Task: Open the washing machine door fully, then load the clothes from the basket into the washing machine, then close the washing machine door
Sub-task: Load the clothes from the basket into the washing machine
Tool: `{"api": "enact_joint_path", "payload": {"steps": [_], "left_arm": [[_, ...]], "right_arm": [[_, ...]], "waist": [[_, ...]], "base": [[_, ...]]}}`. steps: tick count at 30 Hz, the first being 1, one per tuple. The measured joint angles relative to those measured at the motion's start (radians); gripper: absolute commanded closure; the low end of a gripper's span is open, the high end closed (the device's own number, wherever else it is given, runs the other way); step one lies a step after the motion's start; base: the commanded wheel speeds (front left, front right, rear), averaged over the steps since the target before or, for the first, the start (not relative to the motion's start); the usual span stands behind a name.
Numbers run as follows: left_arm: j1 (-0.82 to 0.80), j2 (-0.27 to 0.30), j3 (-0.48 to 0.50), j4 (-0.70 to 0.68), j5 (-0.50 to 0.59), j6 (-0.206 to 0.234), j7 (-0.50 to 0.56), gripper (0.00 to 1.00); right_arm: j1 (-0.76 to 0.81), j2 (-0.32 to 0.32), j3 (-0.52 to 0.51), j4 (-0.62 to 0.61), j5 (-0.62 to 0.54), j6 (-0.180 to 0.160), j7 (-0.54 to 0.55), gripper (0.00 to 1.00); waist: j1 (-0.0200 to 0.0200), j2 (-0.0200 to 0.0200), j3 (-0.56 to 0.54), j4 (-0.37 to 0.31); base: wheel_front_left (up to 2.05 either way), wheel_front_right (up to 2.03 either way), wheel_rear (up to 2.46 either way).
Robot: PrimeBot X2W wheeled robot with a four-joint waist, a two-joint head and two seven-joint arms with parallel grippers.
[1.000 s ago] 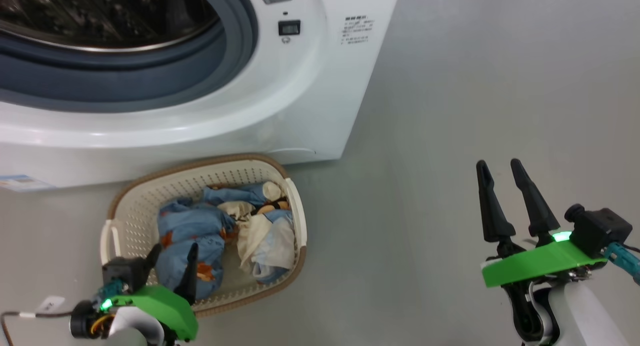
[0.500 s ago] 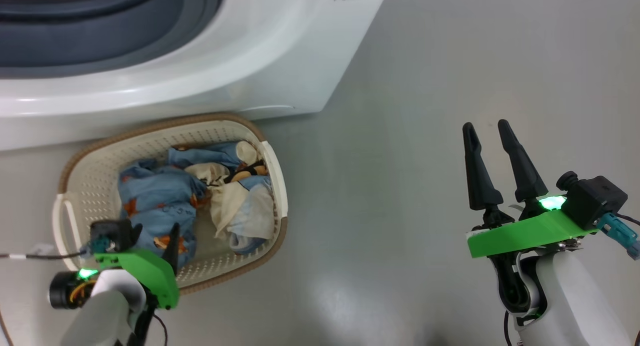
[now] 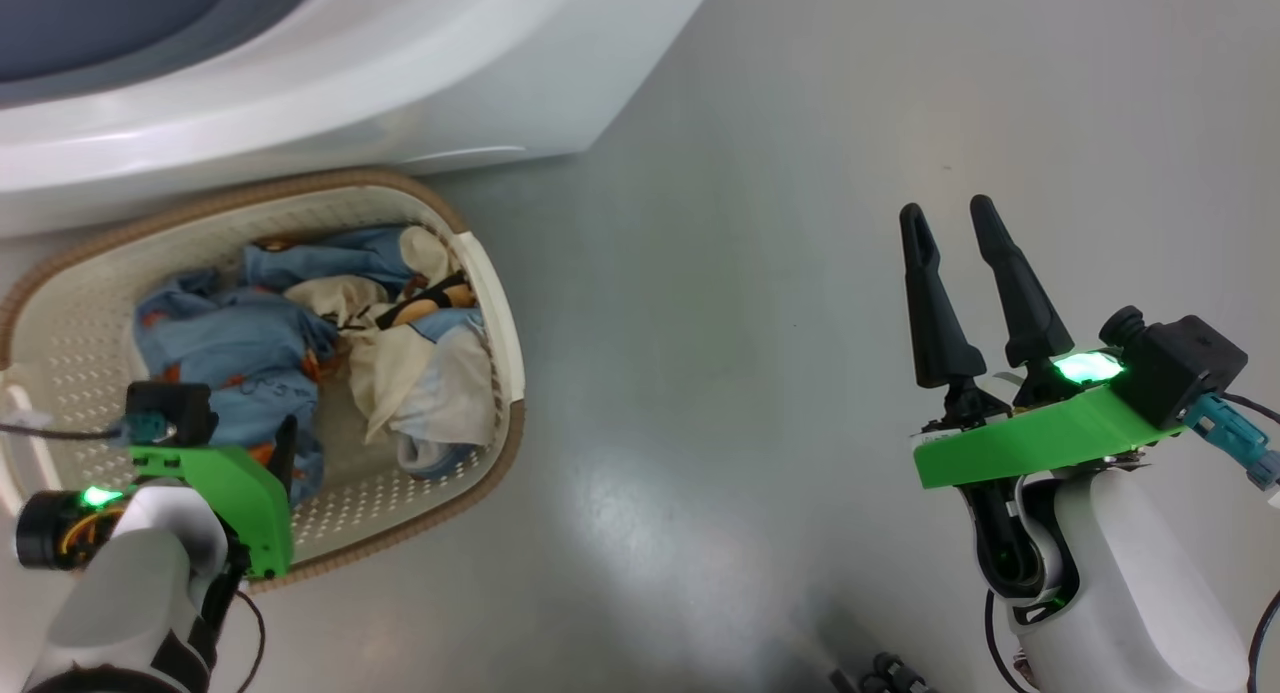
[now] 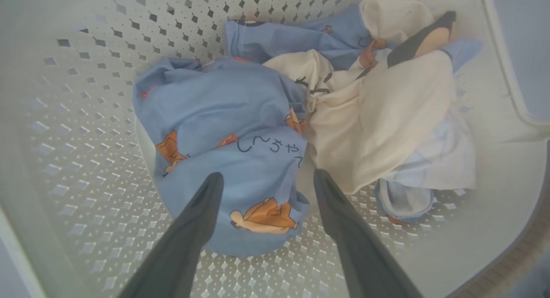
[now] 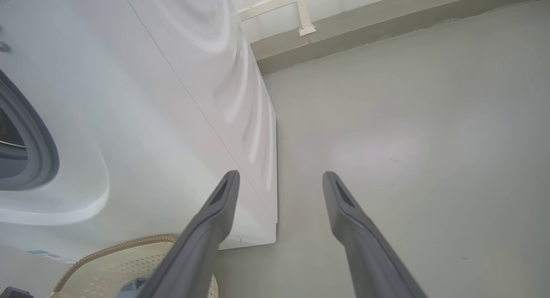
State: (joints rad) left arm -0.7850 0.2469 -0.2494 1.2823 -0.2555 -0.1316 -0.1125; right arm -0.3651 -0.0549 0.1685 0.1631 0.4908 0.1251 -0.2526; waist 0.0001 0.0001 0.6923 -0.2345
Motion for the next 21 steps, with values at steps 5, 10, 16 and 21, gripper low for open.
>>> {"api": "enact_joint_path", "payload": {"steps": [5, 10, 16, 21], "left_arm": [[-0.024, 0.016, -0.02, 0.005, 0.004, 0.0, 0.027, 0.0], [-0.05, 0.033, -0.031, 0.008, 0.005, 0.001, 0.051, 0.0], [-0.087, 0.063, -0.042, 0.011, 0.012, 0.029, 0.088, 0.0], [-0.102, 0.084, -0.056, 0.012, 0.016, 0.045, 0.112, 0.0]], "right_arm": [[-0.002, 0.0, 0.016, -0.003, 0.012, 0.0, 0.0, 0.0], [-0.033, 0.001, 0.023, -0.012, 0.02, 0.0, 0.0, 0.0], [-0.039, 0.001, 0.031, -0.025, 0.04, 0.0, 0.0, 0.0], [-0.044, 0.002, 0.04, -0.031, 0.047, 0.0, 0.0, 0.0]], "waist": [[0.0, 0.0, 0.031, -0.022], [0.0, 0.0, 0.057, -0.04], [0.0, 0.0, 0.092, -0.059], [0.0, 0.0, 0.11, -0.068]], "base": [[0.0, 0.0, 0.0], [0.0, 0.0, 0.0], [0.0, 0.0, 0.0], [0.0, 0.0, 0.0]]}}
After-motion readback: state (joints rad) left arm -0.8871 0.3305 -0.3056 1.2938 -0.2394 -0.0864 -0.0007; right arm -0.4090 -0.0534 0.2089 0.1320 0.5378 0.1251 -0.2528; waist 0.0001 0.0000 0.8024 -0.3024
